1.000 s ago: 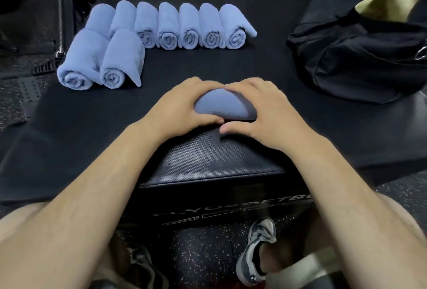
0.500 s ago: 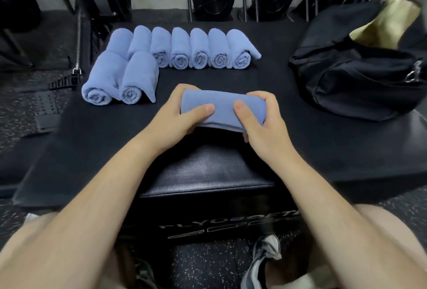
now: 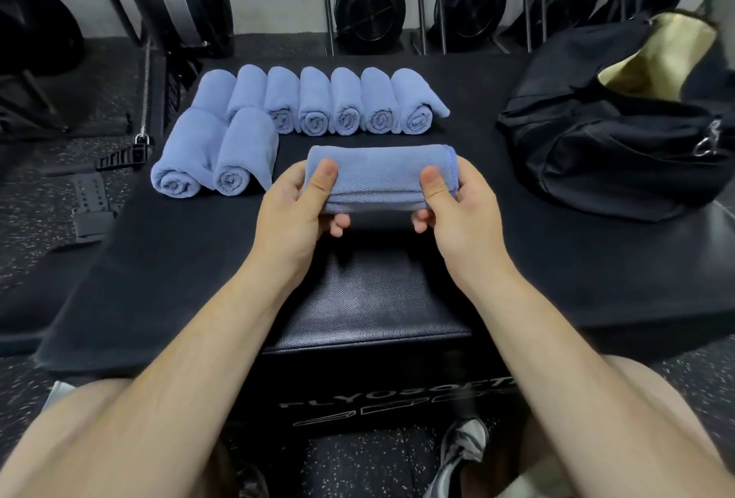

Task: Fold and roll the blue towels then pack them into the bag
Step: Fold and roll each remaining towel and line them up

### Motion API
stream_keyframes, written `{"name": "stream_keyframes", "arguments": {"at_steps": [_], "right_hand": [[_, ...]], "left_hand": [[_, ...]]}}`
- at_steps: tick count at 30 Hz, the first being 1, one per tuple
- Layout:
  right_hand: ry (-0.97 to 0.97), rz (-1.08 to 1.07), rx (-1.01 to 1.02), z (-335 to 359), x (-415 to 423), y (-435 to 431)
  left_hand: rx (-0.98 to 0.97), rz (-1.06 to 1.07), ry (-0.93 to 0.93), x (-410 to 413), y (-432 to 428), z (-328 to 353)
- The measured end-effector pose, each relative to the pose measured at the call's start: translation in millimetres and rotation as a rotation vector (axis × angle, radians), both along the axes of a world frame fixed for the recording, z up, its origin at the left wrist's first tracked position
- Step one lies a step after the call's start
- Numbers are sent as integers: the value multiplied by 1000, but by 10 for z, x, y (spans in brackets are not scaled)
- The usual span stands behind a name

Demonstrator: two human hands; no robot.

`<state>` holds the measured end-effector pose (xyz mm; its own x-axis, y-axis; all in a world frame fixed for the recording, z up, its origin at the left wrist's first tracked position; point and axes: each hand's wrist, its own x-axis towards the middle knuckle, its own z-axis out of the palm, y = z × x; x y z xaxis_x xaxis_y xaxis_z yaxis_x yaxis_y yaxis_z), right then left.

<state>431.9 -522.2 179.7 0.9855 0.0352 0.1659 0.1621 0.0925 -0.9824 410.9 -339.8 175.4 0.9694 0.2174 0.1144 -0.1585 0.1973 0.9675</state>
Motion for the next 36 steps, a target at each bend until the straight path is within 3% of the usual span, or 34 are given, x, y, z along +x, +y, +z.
{"name": "stream_keyframes", "arguments": {"at_steps": [4,8,11,14,21,29,36], "right_hand": [[33,12,24,9,73,-40],[67,-2,90,-37,148,-110],[132,-179,180,-36,119,-73],[63,-375,-94,-63,63,88],[113,53,-113,151,169,810],[79,67,-382,-221,471,1084],[12,3,-409,-438,492,1135]], "left_hand": [[-37,-73,5,13,51,6],[53,-175,-23,-14,149,-12],[141,-56,-93,-48,112,-15],[401,166,-190,-83,61,-20],[672,328,-236,80,135,-136],[841,214,30,307,408,-376],[764,180,77,325,470,-467]]}}
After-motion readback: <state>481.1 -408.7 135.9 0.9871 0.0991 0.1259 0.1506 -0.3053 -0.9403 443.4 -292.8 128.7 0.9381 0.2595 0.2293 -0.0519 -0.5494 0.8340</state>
